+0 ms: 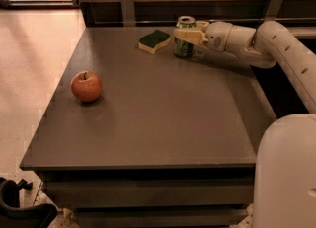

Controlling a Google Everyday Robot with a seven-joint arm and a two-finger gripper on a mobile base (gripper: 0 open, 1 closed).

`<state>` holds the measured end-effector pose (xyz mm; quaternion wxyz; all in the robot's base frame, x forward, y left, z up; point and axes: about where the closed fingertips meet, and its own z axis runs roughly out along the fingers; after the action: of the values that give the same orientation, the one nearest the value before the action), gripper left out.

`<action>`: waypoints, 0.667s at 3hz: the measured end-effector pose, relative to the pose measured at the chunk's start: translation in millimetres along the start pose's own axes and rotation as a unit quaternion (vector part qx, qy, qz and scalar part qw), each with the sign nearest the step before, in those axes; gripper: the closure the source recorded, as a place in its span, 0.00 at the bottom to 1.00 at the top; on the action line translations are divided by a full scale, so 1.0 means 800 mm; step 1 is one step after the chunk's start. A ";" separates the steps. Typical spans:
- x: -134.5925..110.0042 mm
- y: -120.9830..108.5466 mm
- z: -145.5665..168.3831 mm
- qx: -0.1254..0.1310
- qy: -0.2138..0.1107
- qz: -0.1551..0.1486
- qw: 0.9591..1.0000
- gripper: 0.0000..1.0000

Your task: Move green can near sponge

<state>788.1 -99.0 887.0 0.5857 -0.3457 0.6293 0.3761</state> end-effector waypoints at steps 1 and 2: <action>0.000 0.002 0.004 -0.003 0.000 0.000 1.000 0.61; 0.000 0.004 0.008 -0.005 -0.001 0.001 1.000 0.39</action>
Offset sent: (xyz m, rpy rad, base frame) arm 0.0002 0.0035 0.0001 0.0012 0.0001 0.0048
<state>788.6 -92.1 887.0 0.5842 -0.3479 0.6273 0.3796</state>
